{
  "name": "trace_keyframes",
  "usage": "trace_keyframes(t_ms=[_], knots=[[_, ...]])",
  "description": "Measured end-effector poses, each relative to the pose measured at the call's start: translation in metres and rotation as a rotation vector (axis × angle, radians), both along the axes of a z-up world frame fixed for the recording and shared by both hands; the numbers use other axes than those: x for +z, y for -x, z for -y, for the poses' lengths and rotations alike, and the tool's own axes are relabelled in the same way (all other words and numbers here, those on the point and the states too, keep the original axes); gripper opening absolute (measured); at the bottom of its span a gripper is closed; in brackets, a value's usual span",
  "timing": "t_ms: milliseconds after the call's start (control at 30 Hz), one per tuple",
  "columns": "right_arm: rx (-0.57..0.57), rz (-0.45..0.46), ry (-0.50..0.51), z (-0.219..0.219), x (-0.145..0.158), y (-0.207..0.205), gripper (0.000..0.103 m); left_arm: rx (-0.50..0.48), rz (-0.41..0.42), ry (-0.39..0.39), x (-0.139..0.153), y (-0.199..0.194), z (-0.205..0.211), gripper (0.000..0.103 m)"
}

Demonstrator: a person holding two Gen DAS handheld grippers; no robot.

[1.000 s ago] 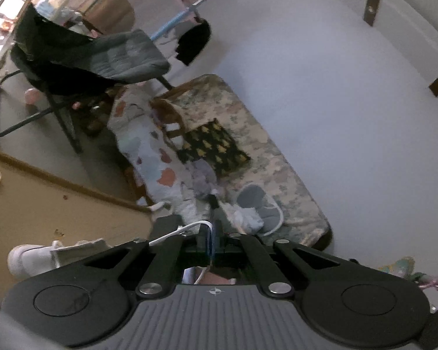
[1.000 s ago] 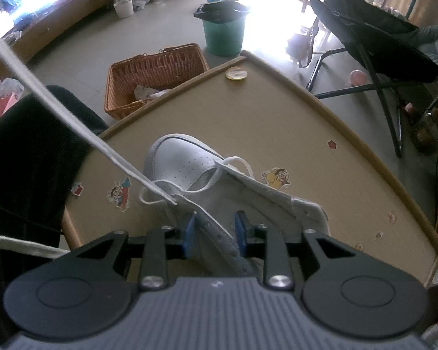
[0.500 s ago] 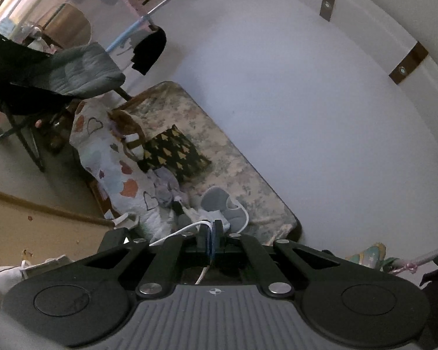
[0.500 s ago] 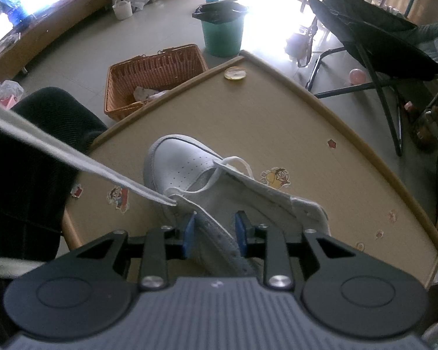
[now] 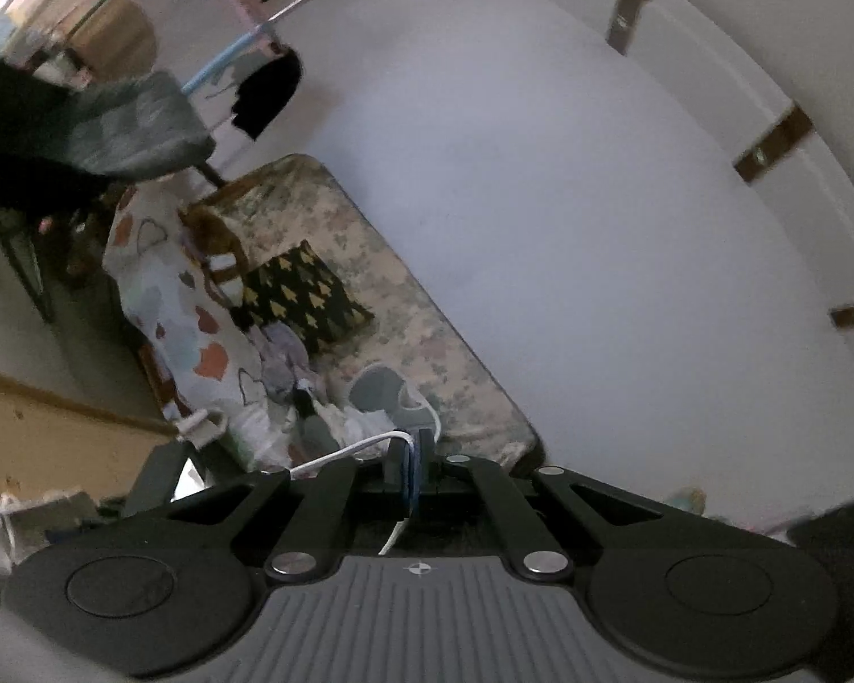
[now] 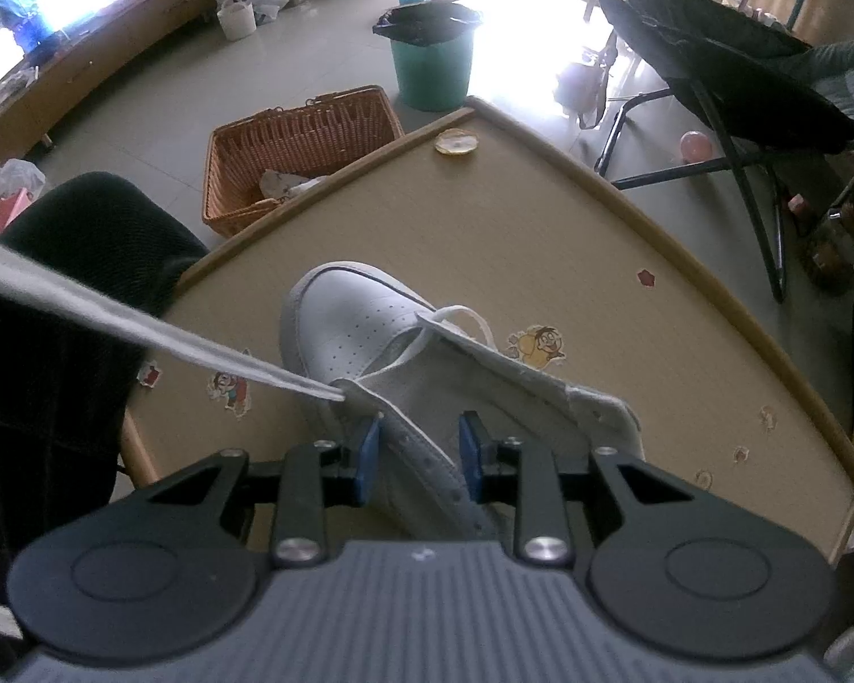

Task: Lace up shoes with both hands

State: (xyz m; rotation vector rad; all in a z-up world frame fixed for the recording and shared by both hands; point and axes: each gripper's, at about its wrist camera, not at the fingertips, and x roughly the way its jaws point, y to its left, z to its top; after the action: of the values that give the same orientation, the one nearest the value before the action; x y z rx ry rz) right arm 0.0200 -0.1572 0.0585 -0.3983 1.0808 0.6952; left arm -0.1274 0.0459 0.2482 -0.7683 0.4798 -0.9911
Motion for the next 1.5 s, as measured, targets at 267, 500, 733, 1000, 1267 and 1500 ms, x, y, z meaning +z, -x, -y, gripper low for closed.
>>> trace_keyframes(t_ms=[267, 500, 733, 1000, 1267, 1500], knots=[[0.0, 0.001, -0.002, 0.0, -0.001, 0.0, 0.029, -0.004, -0.032, 0.023, -0.003, 0.002, 0.003, 0.0], [-0.004, -0.006, -0.009, 0.003, 0.0, -0.002, 0.029, -0.01, -0.048, 0.044, -0.004, 0.002, 0.004, 0.0], [-0.022, -0.008, -0.03, 0.005, 0.0, -0.002, 0.029, 0.026, -0.08, 0.033, -0.007, -0.002, 0.001, 0.0], [-0.127, -0.001, -0.152, 0.033, 0.017, 0.008, 0.029, 0.093, -0.166, -0.03, -0.025, -0.012, -0.005, 0.001], [-0.345, 0.05, -0.278, 0.093, 0.038, 0.039, 0.03, 0.075, -0.308, -0.021, -0.064, -0.019, 0.008, 0.001], [-0.572, -0.053, -0.431, 0.145, 0.019, 0.072, 0.03, 0.004, -0.479, 0.14, -0.121, -0.016, 0.036, 0.001]])
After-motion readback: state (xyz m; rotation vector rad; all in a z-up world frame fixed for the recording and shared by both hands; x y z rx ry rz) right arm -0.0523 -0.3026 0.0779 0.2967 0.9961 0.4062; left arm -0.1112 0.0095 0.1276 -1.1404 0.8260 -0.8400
